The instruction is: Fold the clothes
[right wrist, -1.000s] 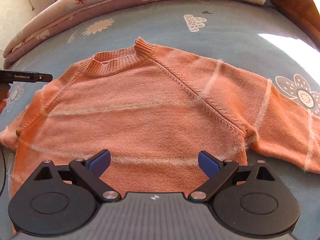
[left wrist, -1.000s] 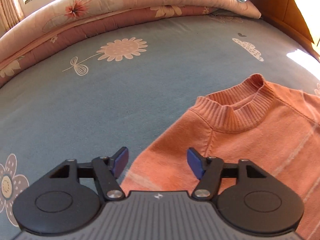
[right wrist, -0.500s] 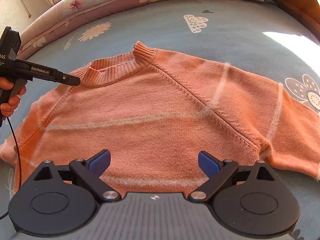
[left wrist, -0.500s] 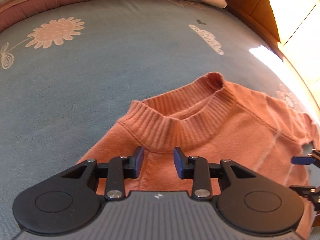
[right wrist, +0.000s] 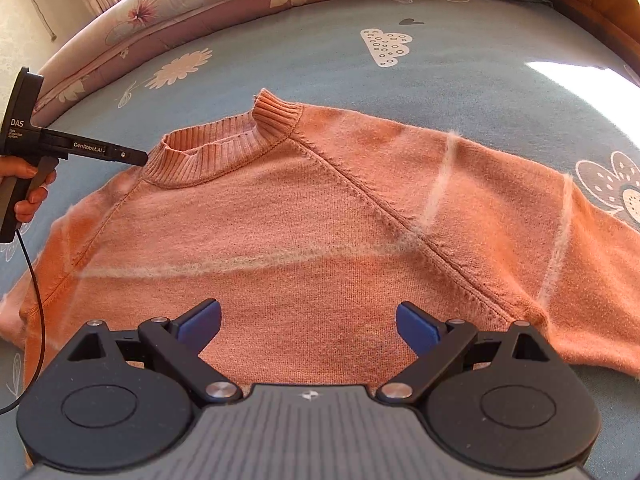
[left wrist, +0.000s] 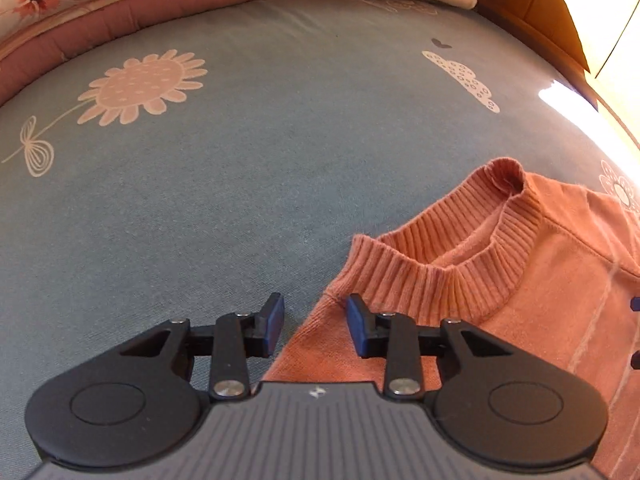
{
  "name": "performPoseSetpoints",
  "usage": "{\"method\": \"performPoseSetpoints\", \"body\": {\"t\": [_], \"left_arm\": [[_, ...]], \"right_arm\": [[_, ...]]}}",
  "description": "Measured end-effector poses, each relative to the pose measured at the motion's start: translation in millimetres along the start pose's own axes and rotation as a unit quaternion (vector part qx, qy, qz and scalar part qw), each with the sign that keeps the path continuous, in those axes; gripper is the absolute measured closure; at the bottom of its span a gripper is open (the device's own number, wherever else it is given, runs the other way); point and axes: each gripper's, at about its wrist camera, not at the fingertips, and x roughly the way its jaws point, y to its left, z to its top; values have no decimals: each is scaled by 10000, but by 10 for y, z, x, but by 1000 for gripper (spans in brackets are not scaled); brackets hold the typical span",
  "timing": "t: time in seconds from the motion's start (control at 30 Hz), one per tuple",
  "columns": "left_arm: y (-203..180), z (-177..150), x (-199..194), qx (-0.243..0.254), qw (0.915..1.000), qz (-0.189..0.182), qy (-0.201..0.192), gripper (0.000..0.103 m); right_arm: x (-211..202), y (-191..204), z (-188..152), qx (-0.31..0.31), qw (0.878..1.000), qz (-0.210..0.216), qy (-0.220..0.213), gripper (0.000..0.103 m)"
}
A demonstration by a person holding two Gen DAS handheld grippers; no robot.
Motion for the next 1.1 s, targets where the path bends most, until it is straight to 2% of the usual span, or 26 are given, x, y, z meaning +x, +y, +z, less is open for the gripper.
{"method": "performPoseSetpoints", "body": {"t": [0.1, 0.2, 0.23, 0.27, 0.3, 0.4, 0.43, 0.53, 0.57, 0.67, 0.73, 0.8, 0.87, 0.97, 1.0, 1.1], "left_arm": [[-105, -60, 26, 290, 9995, 117, 63, 71], [-230, -56, 24, 497, 9980, 250, 290, 79], [-274, -50, 8, 584, 9972, 327, 341, 87], [-317, -44, -8, 671, 9962, 403, 391, 99], [-356, -38, -26, 745, 9951, 481, 431, 101], [-298, -10, -182, 453, 9956, 813, 71, 101], [-271, -15, -188, 354, 9959, 830, 63, 101], [-189, -28, -208, 59, 9961, 883, 40, 98], [-161, -33, -214, -40, 9959, 900, 32, 92], [-79, -46, -234, -335, 9949, 951, 9, 86], [-30, -53, -249, -521, 9938, 979, -12, 88], [-142, -13, -328, -331, 9957, 842, -184, 87], [-257, 26, -405, -137, 9968, 698, -350, 75], [-530, -21, -398, 250, 9990, 260, -248, 61], [-619, -59, -391, 349, 9991, 142, -181, 60], [-849, -268, -400, 419, 9991, -49, -105, 56]], "right_arm": [[11, 1, 15, -44, 10000, -28, -27, 7], [41, -29, 20, 85, 9999, -56, 9, 7], [48, -37, 22, 127, 9999, -55, 15, 7], [54, -44, 25, 168, 9998, -52, 19, 7], [53, -44, 27, 159, 9999, -42, 7, 7], [48, -33, 34, 68, 10000, -16, -35, 7], [49, -29, 36, 17, 10000, -17, -42, 7], [58, -20, 62, -154, 9999, 12, -28, 7], [51, -12, 85, -251, 9997, 11, -56, 7], [5, 14, 182, -551, 9983, -20, -211, 7], [-14, 13, 255, -616, 9976, 7, -300, 7], [4, 21, 341, -689, 9970, 87, -340, 7], [37, 43, 432, -808, 9958, 203, -372, 8], [132, 126, 592, -1137, 9918, 402, -414, 19], [174, 174, 643, -1320, 9895, 447, -372, 24], [238, 297, 655, -1803, 9821, 457, -285, 25]]}}
